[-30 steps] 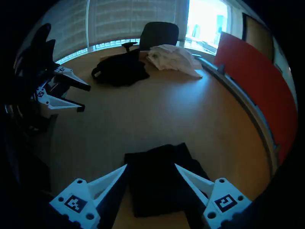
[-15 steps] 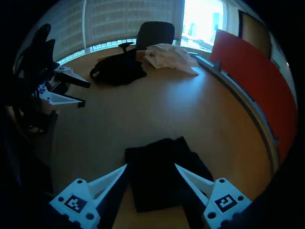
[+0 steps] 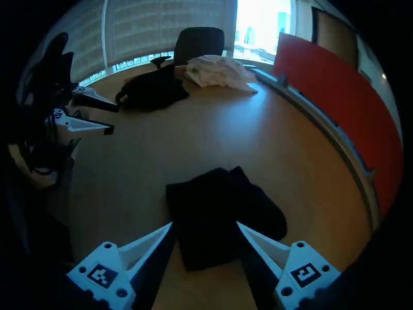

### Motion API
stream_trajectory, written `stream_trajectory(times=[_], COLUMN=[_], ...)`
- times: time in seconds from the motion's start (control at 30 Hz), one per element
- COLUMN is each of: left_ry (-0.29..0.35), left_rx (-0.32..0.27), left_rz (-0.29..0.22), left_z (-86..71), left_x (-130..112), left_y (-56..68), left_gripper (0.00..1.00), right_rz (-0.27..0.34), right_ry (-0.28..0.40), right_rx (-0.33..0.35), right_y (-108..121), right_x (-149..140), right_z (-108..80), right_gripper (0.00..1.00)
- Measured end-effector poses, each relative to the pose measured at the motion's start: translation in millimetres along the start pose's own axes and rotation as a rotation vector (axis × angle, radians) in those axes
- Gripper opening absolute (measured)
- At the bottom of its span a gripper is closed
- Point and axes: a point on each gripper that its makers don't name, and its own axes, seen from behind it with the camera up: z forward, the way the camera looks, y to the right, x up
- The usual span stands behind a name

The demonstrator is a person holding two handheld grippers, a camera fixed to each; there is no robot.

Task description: Fold towel

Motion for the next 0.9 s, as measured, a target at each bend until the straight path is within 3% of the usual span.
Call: stream_trajectory(times=[0.47, 0.9], left_ry=[-0.001, -0.003], left_rx=[-0.001, 0.001], left_rz=[0.007, 0.009], left_z=[-1.2, -1.9], left_x=[-1, -3], left_y=[0.8, -0.1], left_gripper=[0.94, 0.94], right_rz=[0.040, 0.077], right_ry=[-0.022, -0.059], right_rx=[-0.021, -0.022], right_y=[-3, -17], right_x=[-28, -58], right_z=[-10.7, -6.3], right_gripper=[0.76, 0.76])
